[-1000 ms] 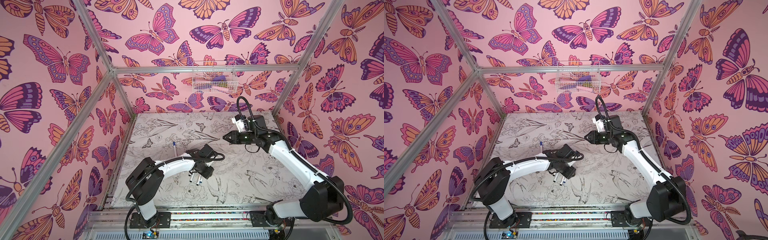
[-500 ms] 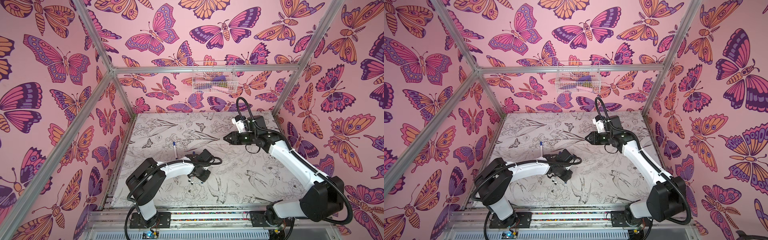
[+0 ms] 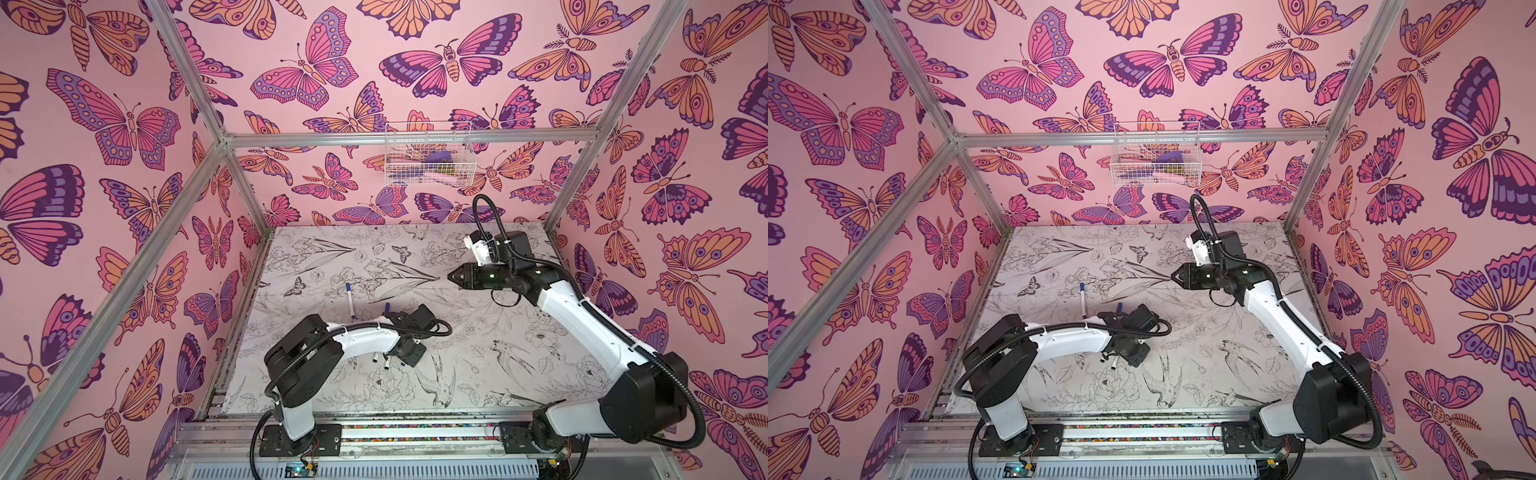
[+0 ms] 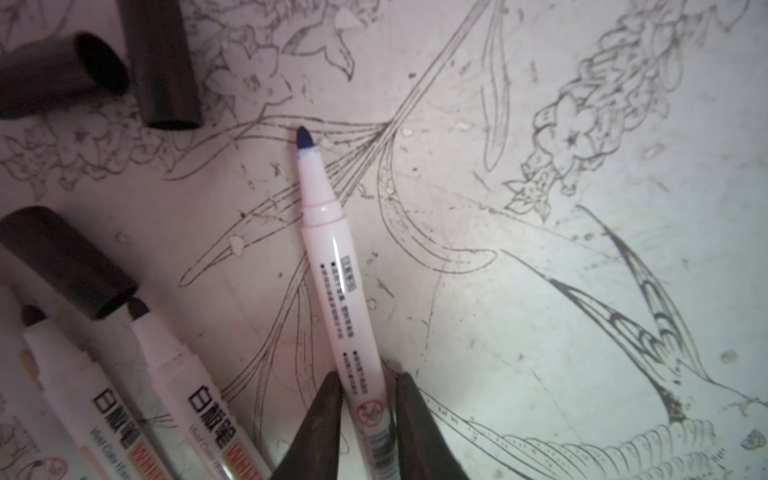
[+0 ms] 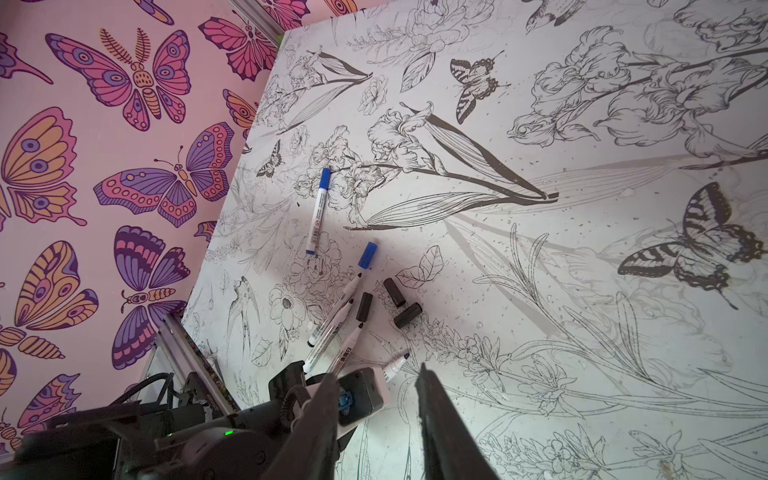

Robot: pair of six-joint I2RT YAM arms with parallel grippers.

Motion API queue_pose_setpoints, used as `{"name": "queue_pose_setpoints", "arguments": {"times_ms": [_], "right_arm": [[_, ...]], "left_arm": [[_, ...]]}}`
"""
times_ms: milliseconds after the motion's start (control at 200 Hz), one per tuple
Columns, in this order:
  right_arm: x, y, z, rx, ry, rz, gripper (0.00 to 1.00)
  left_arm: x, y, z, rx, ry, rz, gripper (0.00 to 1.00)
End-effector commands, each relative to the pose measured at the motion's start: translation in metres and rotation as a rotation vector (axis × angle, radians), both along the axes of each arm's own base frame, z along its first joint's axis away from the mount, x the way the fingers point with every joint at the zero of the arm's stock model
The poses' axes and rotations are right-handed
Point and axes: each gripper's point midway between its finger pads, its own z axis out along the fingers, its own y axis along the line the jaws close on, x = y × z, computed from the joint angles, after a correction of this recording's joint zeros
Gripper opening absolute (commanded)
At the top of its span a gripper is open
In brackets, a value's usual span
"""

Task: Insert the pens into the pen caps
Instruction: 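Lift the white marker upright with the left gripper toward the right gripper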

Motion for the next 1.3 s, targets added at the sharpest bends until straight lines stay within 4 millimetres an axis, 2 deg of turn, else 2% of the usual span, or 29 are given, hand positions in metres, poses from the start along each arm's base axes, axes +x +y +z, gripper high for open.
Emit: {"name": "queue_pose_setpoints", "arguments": {"times_ms": [0, 120, 230, 335, 461, 586, 756, 921, 1016, 1297], "right_arm": [[0.002, -0.005, 0.017, -0.025, -0.055, -0.011, 0.35], [0.006, -0.014, 0.02, -0.026, -0.052, -0.051, 0.35], [0.008, -0.022, 0.024, -0.011, -0.051, -0.08, 0.35], [0.009, -0.026, 0.028, 0.029, -0.046, -0.097, 0.35], [0.003, -0.014, 0.036, 0.105, -0.055, -0.033, 0.38], [-0.008, 0.007, 0.046, 0.209, -0.058, 0.062, 0.44], [-0.022, 0.04, 0.043, 0.239, -0.034, 0.151, 0.48], [-0.02, 0.064, 0.036, 0.262, 0.0, 0.178, 0.48], [-0.017, 0.067, 0.03, 0.252, 0.016, 0.172, 0.48], [-0.007, 0.055, 0.017, 0.137, 0.003, 0.118, 0.46]], "left_arm": [[-0.007, 0.004, -0.009, 0.052, 0.033, -0.023, 0.15], [0.0, -0.007, 0.006, 0.003, 0.009, -0.043, 0.0], [0.012, -0.023, 0.035, -0.094, -0.033, -0.07, 0.0], [0.025, -0.039, 0.078, -0.265, -0.063, -0.079, 0.0], [0.045, -0.046, 0.131, -0.534, -0.086, -0.031, 0.0], [0.067, -0.038, 0.163, -0.688, -0.152, 0.048, 0.0], [0.073, -0.036, 0.18, -0.764, -0.188, 0.065, 0.0], [0.073, -0.037, 0.187, -0.79, -0.2, 0.061, 0.0], [0.073, -0.034, 0.188, -0.797, -0.211, 0.068, 0.0], [0.075, -0.029, 0.184, -0.797, -0.227, 0.106, 0.0]]}}
